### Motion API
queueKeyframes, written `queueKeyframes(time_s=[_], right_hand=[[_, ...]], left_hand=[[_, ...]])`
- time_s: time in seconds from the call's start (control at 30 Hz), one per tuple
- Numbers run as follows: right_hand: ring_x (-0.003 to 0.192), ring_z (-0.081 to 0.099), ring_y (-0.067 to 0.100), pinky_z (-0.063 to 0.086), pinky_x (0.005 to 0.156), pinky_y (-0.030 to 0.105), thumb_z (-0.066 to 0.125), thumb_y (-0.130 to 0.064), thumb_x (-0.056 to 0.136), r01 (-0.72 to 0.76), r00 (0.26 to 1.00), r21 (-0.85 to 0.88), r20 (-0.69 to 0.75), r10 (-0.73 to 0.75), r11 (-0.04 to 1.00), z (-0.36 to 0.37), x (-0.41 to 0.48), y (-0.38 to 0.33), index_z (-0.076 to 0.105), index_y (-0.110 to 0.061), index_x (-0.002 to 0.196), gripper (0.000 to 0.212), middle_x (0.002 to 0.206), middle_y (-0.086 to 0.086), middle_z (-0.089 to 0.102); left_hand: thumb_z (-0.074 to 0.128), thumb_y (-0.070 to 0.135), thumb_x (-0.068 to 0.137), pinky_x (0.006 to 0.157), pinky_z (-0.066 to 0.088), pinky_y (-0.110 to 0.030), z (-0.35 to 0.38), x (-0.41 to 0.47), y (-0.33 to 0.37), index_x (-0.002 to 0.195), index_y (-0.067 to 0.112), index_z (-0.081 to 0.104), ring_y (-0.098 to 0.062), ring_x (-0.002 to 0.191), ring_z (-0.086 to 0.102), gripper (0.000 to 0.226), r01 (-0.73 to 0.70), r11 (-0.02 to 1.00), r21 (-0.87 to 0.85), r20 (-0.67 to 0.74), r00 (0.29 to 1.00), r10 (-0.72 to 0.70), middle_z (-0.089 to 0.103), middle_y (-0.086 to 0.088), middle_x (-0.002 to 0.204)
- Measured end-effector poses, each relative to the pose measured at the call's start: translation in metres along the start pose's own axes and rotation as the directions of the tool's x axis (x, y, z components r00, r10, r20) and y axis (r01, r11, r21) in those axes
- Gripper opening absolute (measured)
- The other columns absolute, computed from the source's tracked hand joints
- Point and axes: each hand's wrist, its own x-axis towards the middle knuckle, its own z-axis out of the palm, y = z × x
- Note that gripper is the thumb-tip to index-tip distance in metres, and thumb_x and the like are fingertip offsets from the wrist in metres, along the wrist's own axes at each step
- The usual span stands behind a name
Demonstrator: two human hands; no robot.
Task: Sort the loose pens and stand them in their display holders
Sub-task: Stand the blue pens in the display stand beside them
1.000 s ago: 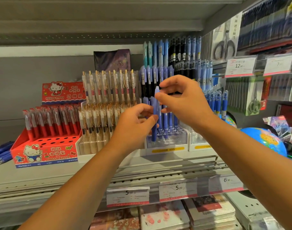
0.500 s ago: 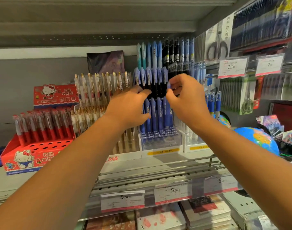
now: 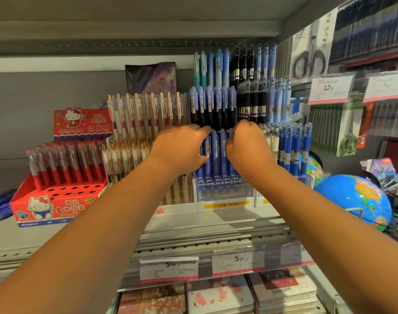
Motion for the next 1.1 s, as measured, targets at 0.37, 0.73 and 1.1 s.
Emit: queueKeyframes(time_s=[0.37,0.73,1.1], right_hand=[[0.103,0.053,0.036,0.042,0.071,0.041,0.058,-0.014,0.096,0.155,0.987,-0.093,0.052,-0.150,0.984,-0.010,-0.028,0.002,0.039,-0.005,0.134,0.044,0.132,0.018,0.042],[0.094,0.064,0.006,0.051,0.083,0.013,0.071,-0.014,0.088,0.009,0.882,0.757,0.302,-0.362,0.653,0.018,-0.079,-0.098,0.064,-0.019,0.111,0.025,0.107,0.002,0.068],[0.092,0.067,0.023,0.059,0.066,0.035,0.071,-0.017,0.088,-0.023,0.815,0.682,0.437,-0.382,0.731,0.106,-0.114,-0.270,0.064,-0.019,0.110,0.023,0.107,0.005,0.068]], left_hand=[[0.057,0.040,0.091,0.106,0.038,-0.046,-0.035,-0.010,0.005,0.149,0.021,0.037,-0.025,0.127,0.052,0.065,-0.007,0.998,-0.067,0.021,1.000,0.008,0.050,-0.004,0.144],[0.069,0.026,0.089,0.084,0.041,-0.013,-0.073,-0.183,-0.072,0.119,0.037,0.057,0.002,0.106,0.057,0.035,0.416,0.667,-0.618,0.115,0.887,-0.447,0.061,0.017,0.117],[0.065,0.029,0.092,0.087,0.042,-0.025,-0.112,-0.332,-0.244,0.118,0.021,0.064,-0.011,0.106,0.059,0.028,0.726,0.517,-0.454,0.309,0.672,-0.672,0.064,0.007,0.114]])
